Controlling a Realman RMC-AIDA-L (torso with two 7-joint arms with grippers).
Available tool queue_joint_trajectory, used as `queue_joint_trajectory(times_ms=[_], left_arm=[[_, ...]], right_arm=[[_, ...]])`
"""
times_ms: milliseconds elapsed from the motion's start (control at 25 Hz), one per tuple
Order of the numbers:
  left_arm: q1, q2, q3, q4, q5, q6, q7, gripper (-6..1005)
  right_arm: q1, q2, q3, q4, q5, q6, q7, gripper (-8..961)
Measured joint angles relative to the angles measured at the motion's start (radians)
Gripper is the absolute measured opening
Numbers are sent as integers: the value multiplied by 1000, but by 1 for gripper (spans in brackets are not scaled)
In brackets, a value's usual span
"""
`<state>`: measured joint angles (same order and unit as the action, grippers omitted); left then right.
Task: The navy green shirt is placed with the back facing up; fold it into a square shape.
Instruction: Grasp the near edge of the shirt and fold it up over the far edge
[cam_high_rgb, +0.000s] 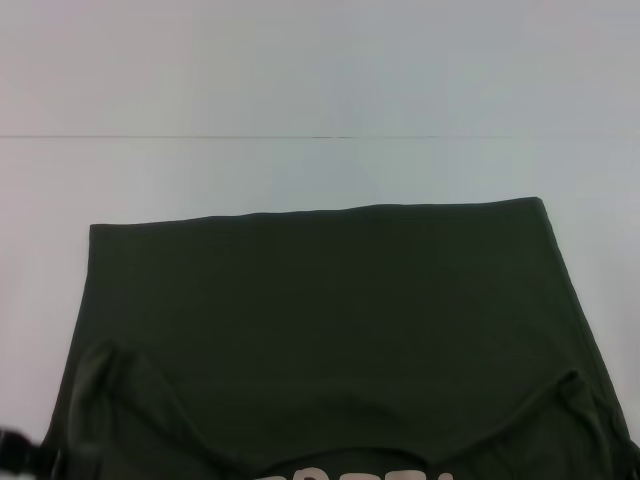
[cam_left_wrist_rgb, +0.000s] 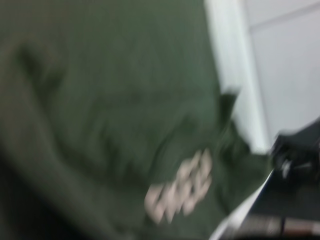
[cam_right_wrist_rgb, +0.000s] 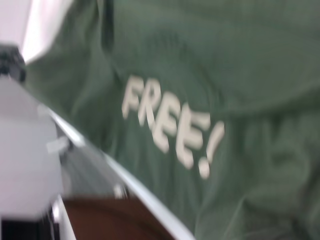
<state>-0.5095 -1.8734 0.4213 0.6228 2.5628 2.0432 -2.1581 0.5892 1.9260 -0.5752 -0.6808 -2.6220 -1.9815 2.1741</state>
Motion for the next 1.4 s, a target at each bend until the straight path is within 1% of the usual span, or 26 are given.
queue_joint_trajectory(times_ms=[80,160,240,280,360,400,440,480,560,680,760,800,840,920,1000,1040,1160,1280,1400], left_arm=[[-13,5,-59,-10,-31,-9,-6,35],[-27,7,-120,-14,-52,-38,-23,35],[-40,7,-176,-15,-64,-74,-40,35],[-45,6,-208,-16,-73,-102,-48,35],[-49,0,-259,-22,-98,-163,-62,35],[-49,-2,-270,-32,-116,-200,-65,35],[-49,-2,-270,-32,-116,-200,-65,35],[-43,-9,-282,-65,-152,-285,-67,34],[-36,-20,-284,-87,-185,-351,-60,34],[-28,-51,-285,-100,-227,-438,-23,34],[-26,-83,-286,-102,-253,-492,17,34],[-26,-93,-285,-102,-259,-508,29,34],[-29,-121,-286,-103,-270,-564,61,34],[-29,-121,-286,-103,-270,-564,61,34],[-30,-145,-287,-106,-301,-627,90,34],[-24,-154,-287,-106,-338,-653,105,34],[-14,-156,-288,-108,-383,-663,116,35],[-4,-156,-288,-108,-442,-668,124,35],[-3,-159,-288,-109,-478,-686,132,36]], right_arm=[[4,-14,60,17,26,0,12,36],[9,-39,115,52,84,7,27,36],[13,-58,162,83,141,38,48,37],[12,-65,183,95,166,61,60,37],[10,-67,206,118,213,142,83,37],[9,-67,210,130,232,177,90,37],[9,-65,210,146,250,224,93,37],[8,-62,211,158,267,264,93,37],[6,-48,212,181,304,359,83,38],[6,-17,211,190,329,495,53,38],[12,8,211,190,333,577,23,38],[15,22,212,189,339,614,4,39],[16,33,212,189,347,644,-12,39],[17,59,209,188,379,709,-42,39],[18,73,207,186,415,743,-58,39],[18,78,206,185,429,755,-64,39],[18,80,208,183,482,766,-74,40],[20,77,205,182,540,765,-76,40],[34,77,204,182,565,777,-77,41]])
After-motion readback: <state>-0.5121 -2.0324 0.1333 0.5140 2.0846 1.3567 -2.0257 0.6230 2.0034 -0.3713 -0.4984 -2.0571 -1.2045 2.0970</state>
